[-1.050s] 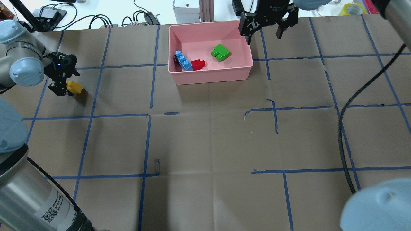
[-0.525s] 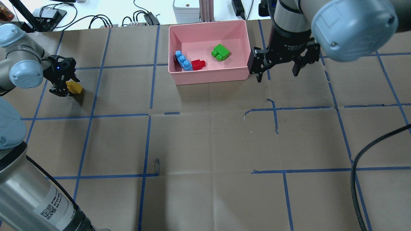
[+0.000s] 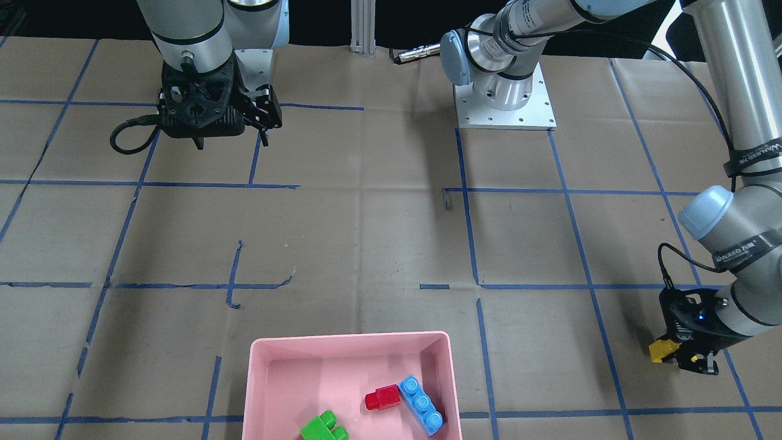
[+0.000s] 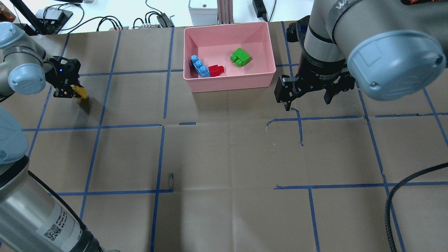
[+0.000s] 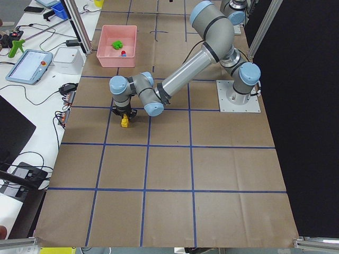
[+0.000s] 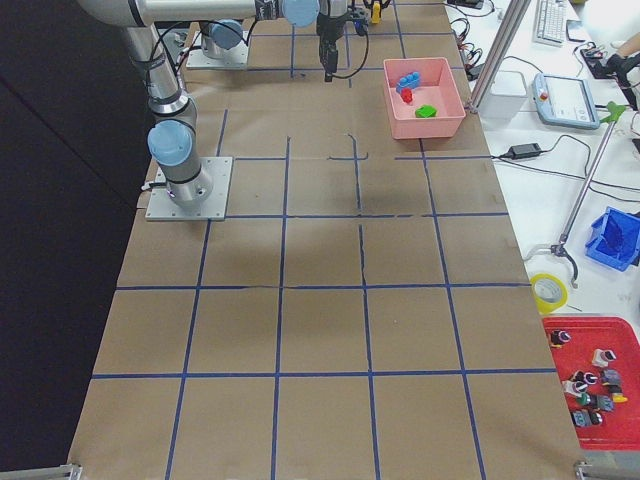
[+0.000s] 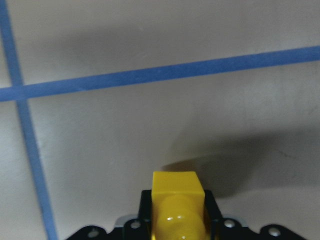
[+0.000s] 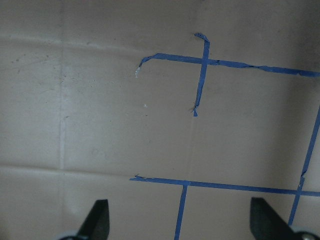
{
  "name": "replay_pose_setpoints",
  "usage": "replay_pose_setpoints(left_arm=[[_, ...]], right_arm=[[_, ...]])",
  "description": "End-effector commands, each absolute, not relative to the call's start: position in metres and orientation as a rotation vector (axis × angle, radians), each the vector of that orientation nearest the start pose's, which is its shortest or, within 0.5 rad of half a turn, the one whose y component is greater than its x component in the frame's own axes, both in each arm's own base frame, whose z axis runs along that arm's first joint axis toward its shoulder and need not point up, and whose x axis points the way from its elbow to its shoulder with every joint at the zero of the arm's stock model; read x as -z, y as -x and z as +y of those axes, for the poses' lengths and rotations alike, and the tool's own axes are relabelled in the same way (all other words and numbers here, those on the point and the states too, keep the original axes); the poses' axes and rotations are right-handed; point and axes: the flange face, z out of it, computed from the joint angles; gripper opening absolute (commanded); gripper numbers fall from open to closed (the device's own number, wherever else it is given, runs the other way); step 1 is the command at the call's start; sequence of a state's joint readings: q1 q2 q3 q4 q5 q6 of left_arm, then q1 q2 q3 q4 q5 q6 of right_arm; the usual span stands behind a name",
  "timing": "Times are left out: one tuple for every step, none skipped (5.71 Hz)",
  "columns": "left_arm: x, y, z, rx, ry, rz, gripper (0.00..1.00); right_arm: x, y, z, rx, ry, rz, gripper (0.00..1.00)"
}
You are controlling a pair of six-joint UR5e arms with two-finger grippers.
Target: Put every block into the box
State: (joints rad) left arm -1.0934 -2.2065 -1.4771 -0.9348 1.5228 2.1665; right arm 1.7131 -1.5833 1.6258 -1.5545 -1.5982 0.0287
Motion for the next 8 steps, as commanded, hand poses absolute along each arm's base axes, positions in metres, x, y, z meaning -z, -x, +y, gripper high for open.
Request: replay_pose_setpoints(left_arm=[[-0.292,-0.188,-0.686,-0.263,2.355,-2.286,0.0],[-0.349,-0.169,-0.669,-0.271,2.141,-2.415,0.0],[-0.382,-0.126,-0.67,-0.306,1.887,-2.531,0.0],[-0.398,-0.082,-0.679,-0.296,1.52,-2.671,0.0],[-0.417,-0.027,-0.69,-0.277,1.249,-2.775,0.0],[-0.43,0.027,-0.698,-0.247,0.931,-2.873,0.0],[-0.432,0.081,-0.707,-0.213,0.642,-2.928,0.0],[-0.427,0.142,-0.714,-0.176,0.412,-2.97,0.0]], right_arm=[[-0.476,-0.197,-0.458,-0.06,0.147,3.164,1.0],[-0.476,-0.195,-0.46,-0.052,0.132,3.165,1.0],[-0.472,-0.193,-0.461,-0.052,0.117,3.165,1.0],[-0.472,-0.191,-0.46,-0.052,0.098,3.166,1.0],[-0.469,-0.187,-0.46,-0.066,0.033,3.168,1.0],[-0.467,-0.18,-0.463,-0.071,-0.008,3.169,1.0],[-0.468,-0.175,-0.465,-0.071,-0.023,3.168,1.0],[-0.468,-0.177,-0.464,-0.071,-0.019,3.168,1.0]])
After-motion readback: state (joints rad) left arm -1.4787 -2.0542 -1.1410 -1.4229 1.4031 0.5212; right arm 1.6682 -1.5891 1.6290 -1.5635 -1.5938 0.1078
